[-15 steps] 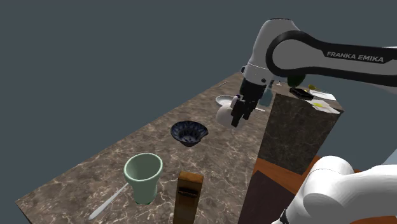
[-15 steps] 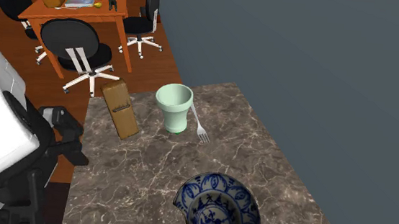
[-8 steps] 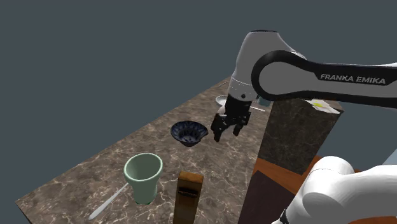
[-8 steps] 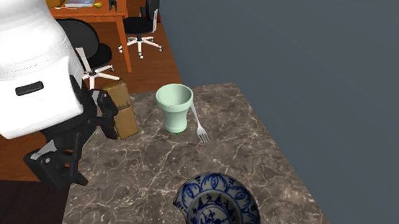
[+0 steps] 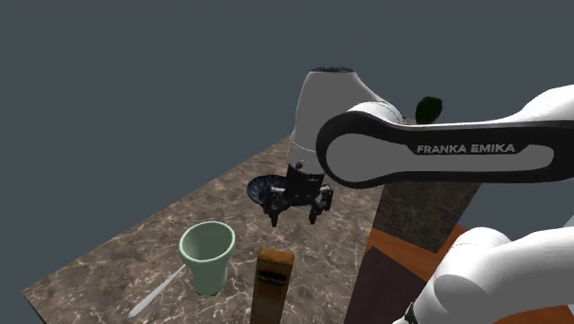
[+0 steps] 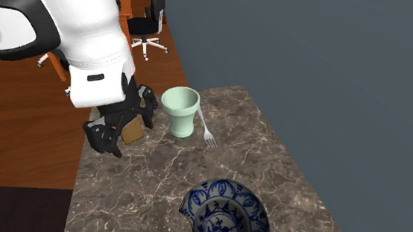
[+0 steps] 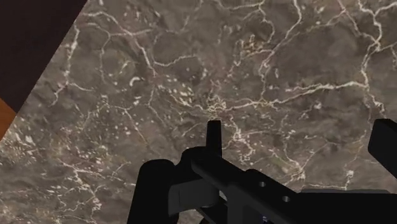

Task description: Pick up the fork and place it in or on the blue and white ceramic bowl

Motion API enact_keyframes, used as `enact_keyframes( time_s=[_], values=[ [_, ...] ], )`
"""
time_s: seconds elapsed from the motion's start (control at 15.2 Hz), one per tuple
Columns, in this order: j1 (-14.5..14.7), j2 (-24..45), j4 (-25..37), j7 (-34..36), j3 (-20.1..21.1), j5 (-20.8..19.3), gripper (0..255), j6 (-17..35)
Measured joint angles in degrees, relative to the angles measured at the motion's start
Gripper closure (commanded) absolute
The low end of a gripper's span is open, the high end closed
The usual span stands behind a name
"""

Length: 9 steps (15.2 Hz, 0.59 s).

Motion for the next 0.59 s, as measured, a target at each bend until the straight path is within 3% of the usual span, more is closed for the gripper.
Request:
enact_keyframes(
  time_s=[0.33, 0.59],
  values=[
    [-6.15, 9.94, 6.47, 17.44, 11.50, -0.95, 0, 4.88],
    [-13.33, 20.09, 12.87, 33.05, 21.89, -6.38, 0, 8.29]
  ],
)
